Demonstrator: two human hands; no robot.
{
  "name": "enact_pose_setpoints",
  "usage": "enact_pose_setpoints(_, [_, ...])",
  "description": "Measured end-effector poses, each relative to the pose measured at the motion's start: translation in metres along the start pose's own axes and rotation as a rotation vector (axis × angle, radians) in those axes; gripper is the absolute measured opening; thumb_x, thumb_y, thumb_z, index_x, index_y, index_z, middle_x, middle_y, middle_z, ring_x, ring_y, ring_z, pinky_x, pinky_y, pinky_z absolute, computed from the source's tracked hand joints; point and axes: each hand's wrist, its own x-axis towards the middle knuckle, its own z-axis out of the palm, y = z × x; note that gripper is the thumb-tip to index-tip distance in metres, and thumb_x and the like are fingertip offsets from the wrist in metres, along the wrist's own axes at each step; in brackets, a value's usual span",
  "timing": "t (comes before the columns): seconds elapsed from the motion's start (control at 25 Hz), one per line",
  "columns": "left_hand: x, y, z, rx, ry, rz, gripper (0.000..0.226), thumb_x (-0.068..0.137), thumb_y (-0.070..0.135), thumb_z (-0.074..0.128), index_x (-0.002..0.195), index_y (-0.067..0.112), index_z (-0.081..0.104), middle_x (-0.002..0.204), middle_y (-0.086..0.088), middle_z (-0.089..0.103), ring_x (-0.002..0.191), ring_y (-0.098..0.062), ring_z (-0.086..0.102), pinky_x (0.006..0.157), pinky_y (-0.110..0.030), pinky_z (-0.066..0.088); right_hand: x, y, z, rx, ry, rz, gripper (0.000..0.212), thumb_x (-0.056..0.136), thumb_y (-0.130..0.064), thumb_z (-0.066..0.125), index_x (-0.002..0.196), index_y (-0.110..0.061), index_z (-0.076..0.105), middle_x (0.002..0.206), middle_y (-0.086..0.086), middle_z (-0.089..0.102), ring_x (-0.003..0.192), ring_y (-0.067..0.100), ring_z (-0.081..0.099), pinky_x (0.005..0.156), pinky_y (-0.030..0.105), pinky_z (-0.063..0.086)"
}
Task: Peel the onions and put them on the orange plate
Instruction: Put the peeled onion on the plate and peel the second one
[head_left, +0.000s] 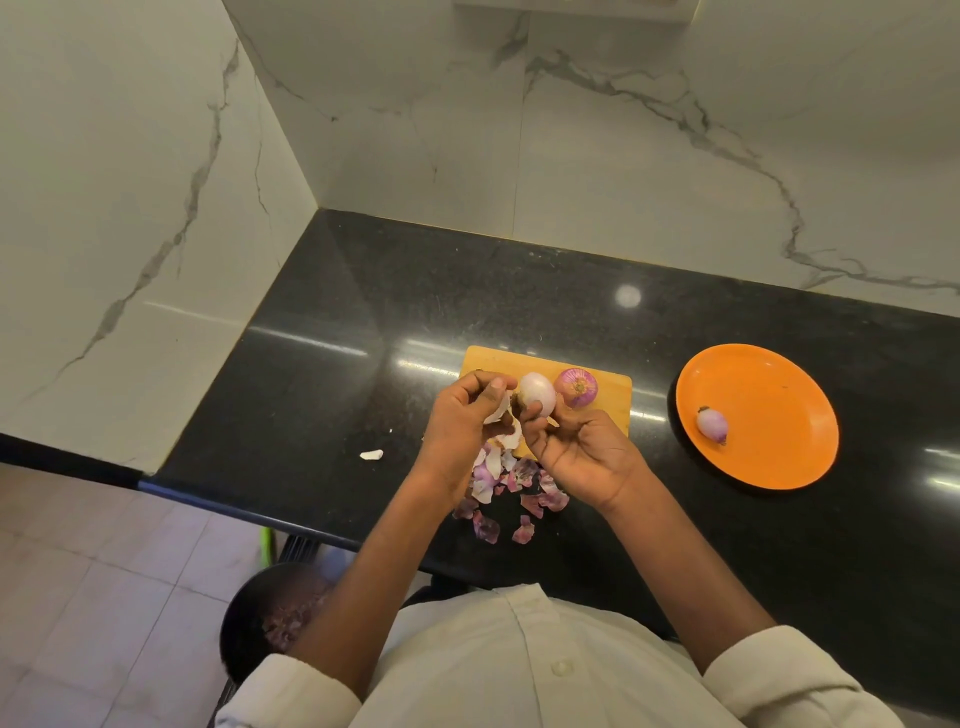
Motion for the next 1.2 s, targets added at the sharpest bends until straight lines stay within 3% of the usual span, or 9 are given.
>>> enact_pose_setpoints(0.12, [-0.001, -0.006, -0.007, 0.32, 0.094, 0.097, 0.018, 0.107, 0.02, 0.063, 0.101, 0.009, 0.074, 0.092, -0.007, 0.073, 0.09, -0.016, 0.07, 0.091, -0.041, 0.059, 0.0, -0.002, -0.002, -0.141, -0.004, -0.07, 0.036, 0.105, -0.01, 0.056, 0.138, 0.004, 0.055, 0.125, 0.031, 0.066, 0.078, 0.025, 0.073, 0.061, 0.026, 0.062])
enact_pose_setpoints(0.2, [-0.002, -0.011, -0.01, 0.436, 0.111, 0.141, 0.018, 0.107, 0.02, 0.063, 0.099, 0.007, 0.073, 0.087, -0.006, 0.071, 0.082, -0.008, 0.063, 0.083, -0.032, 0.054, -0.002, -0.003, -0.001, -0.299, 0.031, -0.156, 0.037, 0.102, -0.015, 0.062, 0.137, -0.003, 0.063, 0.133, 0.028, 0.066, 0.084, 0.027, 0.075, 0.064, 0.026, 0.062])
enact_pose_setpoints(0.32, [-0.003, -0.01, -0.009, 0.495, 0.149, 0.21, 0.011, 0.104, 0.022, 0.068, 0.1, 0.014, 0.074, 0.095, 0.0, 0.075, 0.095, -0.011, 0.069, 0.087, -0.028, 0.052, -0.005, -0.001, 0.001, -0.373, 0.075, -0.22, 0.035, 0.102, -0.017, 0.065, 0.135, -0.007, 0.065, 0.132, 0.026, 0.067, 0.085, 0.032, 0.077, 0.068, 0.026, 0.064])
enact_pose_setpoints(0.48, [-0.006, 0.001, 0.004, 0.426, 0.06, 0.363, 0.01, 0.097, 0.017, 0.078, 0.106, 0.016, 0.075, 0.1, 0.004, 0.075, 0.1, -0.014, 0.072, 0.092, -0.031, 0.058, -0.007, -0.002, 0.004, -0.357, 0.043, -0.275, 0.034, 0.104, -0.009, 0.059, 0.137, -0.004, 0.063, 0.133, 0.024, 0.067, 0.096, 0.032, 0.079, 0.089, 0.039, 0.065])
enact_pose_setpoints(0.72, [-0.002, 0.007, 0.007, 0.543, 0.049, 0.492, 0.01, 0.095, 0.017, 0.081, 0.105, 0.016, 0.079, 0.1, 0.006, 0.076, 0.098, -0.017, 0.073, 0.089, -0.038, 0.061, -0.015, -0.004, 0.007, -0.559, 0.059, -0.372, 0.029, 0.103, -0.009, 0.061, 0.131, -0.008, 0.069, 0.122, 0.014, 0.074, 0.099, 0.031, 0.078, 0.077, 0.033, 0.065])
enact_pose_setpoints(1.0, [0.0, 0.011, 0.002, 0.615, 0.021, 0.508, 0.011, 0.095, 0.014, 0.08, 0.105, 0.01, 0.08, 0.099, 0.003, 0.078, 0.095, -0.015, 0.075, 0.087, -0.038, 0.064, -0.015, -0.007, 0.003, -0.587, 0.059, -0.405, 0.029, 0.103, -0.008, 0.061, 0.13, -0.007, 0.069, 0.107, 0.005, 0.079, 0.097, 0.028, 0.079, 0.093, 0.042, 0.063])
enact_pose_setpoints(1.2, [0.0, 0.014, 0.003, 0.862, 0.003, 0.699, 0.008, 0.09, 0.013, 0.08, 0.097, 0.013, 0.074, 0.092, 0.005, 0.071, 0.084, -0.013, 0.066, 0.074, -0.035, 0.06, -0.013, -0.005, 0.002, -0.7, 0.054, -0.452, 0.027, 0.104, -0.006, 0.06, 0.127, -0.01, 0.072, 0.122, 0.011, 0.074, 0.111, 0.031, 0.075, 0.085, 0.038, 0.065])
